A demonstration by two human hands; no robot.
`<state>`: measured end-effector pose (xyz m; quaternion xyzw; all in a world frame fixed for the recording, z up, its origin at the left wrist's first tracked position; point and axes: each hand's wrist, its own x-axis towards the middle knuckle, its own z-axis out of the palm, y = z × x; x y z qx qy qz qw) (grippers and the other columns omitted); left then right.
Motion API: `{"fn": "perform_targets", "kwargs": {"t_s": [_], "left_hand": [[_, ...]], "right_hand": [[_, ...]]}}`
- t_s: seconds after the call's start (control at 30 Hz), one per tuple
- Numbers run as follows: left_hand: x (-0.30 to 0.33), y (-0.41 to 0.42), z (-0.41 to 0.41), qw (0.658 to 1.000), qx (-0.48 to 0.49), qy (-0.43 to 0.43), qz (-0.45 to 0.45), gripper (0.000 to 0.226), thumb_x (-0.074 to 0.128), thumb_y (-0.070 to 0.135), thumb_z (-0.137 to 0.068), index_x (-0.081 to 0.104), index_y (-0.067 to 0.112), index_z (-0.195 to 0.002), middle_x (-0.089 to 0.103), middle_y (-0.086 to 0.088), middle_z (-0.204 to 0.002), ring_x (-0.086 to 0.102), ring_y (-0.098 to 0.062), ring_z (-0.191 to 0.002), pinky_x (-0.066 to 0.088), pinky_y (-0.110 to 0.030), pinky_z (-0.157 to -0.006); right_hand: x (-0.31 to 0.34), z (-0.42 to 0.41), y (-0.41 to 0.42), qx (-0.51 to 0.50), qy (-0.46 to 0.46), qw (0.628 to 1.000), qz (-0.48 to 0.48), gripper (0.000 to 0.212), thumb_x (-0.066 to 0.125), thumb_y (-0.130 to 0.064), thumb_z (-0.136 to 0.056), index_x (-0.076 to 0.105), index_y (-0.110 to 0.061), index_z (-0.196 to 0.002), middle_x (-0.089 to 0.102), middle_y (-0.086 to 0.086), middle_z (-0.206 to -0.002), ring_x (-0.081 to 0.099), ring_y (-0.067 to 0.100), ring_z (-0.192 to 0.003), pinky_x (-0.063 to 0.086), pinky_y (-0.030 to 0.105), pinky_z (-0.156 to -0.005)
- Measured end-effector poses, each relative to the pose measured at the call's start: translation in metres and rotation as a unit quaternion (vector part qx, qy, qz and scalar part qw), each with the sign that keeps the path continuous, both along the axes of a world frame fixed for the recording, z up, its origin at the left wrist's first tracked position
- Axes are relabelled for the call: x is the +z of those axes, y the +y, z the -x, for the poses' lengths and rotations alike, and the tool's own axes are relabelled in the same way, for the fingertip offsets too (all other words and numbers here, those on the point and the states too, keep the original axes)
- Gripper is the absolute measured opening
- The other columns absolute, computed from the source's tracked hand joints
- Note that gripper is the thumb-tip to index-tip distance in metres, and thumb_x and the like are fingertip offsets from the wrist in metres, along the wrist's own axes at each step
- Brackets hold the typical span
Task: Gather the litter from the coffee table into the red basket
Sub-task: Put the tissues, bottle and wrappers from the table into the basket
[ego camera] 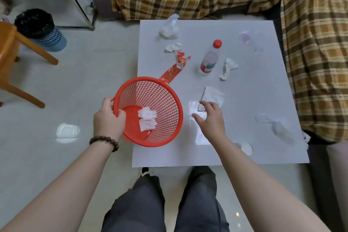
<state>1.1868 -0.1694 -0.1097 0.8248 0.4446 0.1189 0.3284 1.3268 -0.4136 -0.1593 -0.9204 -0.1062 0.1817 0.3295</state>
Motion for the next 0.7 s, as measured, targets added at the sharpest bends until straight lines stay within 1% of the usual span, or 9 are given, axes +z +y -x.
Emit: {"fn": "perform_targets", "kwargs": {"t_s": [0.1,0.2,0.37,0.43,0.5,0.57,0.63,0.7], "left_hand": [[-0.006,-0.021,-0.009,0.999,0.027,0.008,-0.024,0.034,0.055,0.011,-0.083,0.056,0.018,-0.116,0.059,0.008,-0.082,0.057,-0.017,-0.072,0.042,-0.024,-0.064],[-0.016,-0.043,-0.017,0.997,0.058,0.018,-0.044,0.036,0.055,0.011,-0.084,0.055,0.017,-0.119,0.058,0.007,-0.084,0.056,-0.017,-0.072,0.043,-0.025,-0.066],[-0.03,-0.071,-0.028,0.99,0.099,0.026,-0.093,0.036,0.056,0.01,-0.082,0.055,0.016,-0.117,0.058,0.006,-0.082,0.055,-0.015,-0.071,0.044,-0.025,-0.069],[-0.035,-0.077,-0.03,0.989,0.113,0.026,-0.091,0.035,0.057,0.012,-0.084,0.054,0.017,-0.118,0.059,0.006,-0.085,0.057,-0.013,-0.071,0.044,-0.021,-0.065],[-0.038,-0.081,-0.03,0.989,0.121,0.027,-0.082,0.035,0.056,0.014,-0.086,0.052,0.019,-0.12,0.061,0.006,-0.088,0.058,-0.008,-0.07,0.04,-0.011,-0.059],[-0.04,-0.084,-0.029,0.988,0.129,0.024,-0.076,0.034,0.055,0.016,-0.087,0.052,0.021,-0.12,0.062,0.006,-0.09,0.06,-0.007,-0.071,0.038,-0.008,-0.057],[-0.041,-0.087,-0.028,0.988,0.135,0.022,-0.071,0.033,0.055,0.018,-0.087,0.052,0.022,-0.12,0.063,0.004,-0.091,0.062,-0.011,-0.074,0.041,-0.012,-0.057],[-0.04,-0.09,-0.028,0.988,0.138,0.021,-0.068,0.033,0.055,0.02,-0.087,0.052,0.023,-0.12,0.063,0.004,-0.093,0.063,-0.014,-0.076,0.045,-0.017,-0.058]], "right_hand": [[-0.036,-0.034,-0.028,0.016,0.022,0.999,0.026,0.051,0.067,-0.028,-0.084,0.05,-0.019,-0.132,0.043,0.008,-0.139,0.036,0.025,-0.129,0.035,0.036,-0.105],[-0.074,-0.068,-0.047,0.025,0.047,0.997,0.049,0.053,0.065,-0.027,-0.083,0.048,-0.021,-0.133,0.034,0.008,-0.148,0.027,0.025,-0.137,0.033,0.038,-0.107],[-0.131,-0.109,-0.057,0.134,0.079,0.979,0.133,0.061,0.062,-0.036,-0.084,0.038,-0.026,-0.14,0.022,0.009,-0.155,0.018,0.026,-0.142,0.031,0.041,-0.108],[-0.15,-0.12,-0.054,0.179,0.062,0.968,0.163,0.063,0.061,-0.036,-0.085,0.034,-0.028,-0.141,0.017,0.011,-0.157,0.015,0.03,-0.143,0.029,0.042,-0.11],[-0.164,-0.127,-0.051,0.203,0.044,0.96,0.19,0.062,0.06,-0.032,-0.084,0.034,-0.03,-0.141,0.017,0.011,-0.157,0.014,0.032,-0.143,0.029,0.042,-0.112],[-0.173,-0.129,-0.048,0.204,0.031,0.957,0.204,0.055,0.059,-0.024,-0.082,0.04,-0.03,-0.134,0.024,0.012,-0.153,0.02,0.035,-0.139,0.036,0.041,-0.105],[-0.179,-0.129,-0.047,0.201,-0.005,0.957,0.211,0.043,0.052,-0.013,-0.077,0.05,-0.026,-0.118,0.038,0.011,-0.14,0.029,0.036,-0.129,0.044,0.04,-0.091],[-0.18,-0.129,-0.046,0.191,-0.03,0.96,0.201,0.037,0.047,-0.006,-0.074,0.056,-0.022,-0.106,0.047,0.009,-0.124,0.036,0.034,-0.115,0.047,0.038,-0.08]]}}
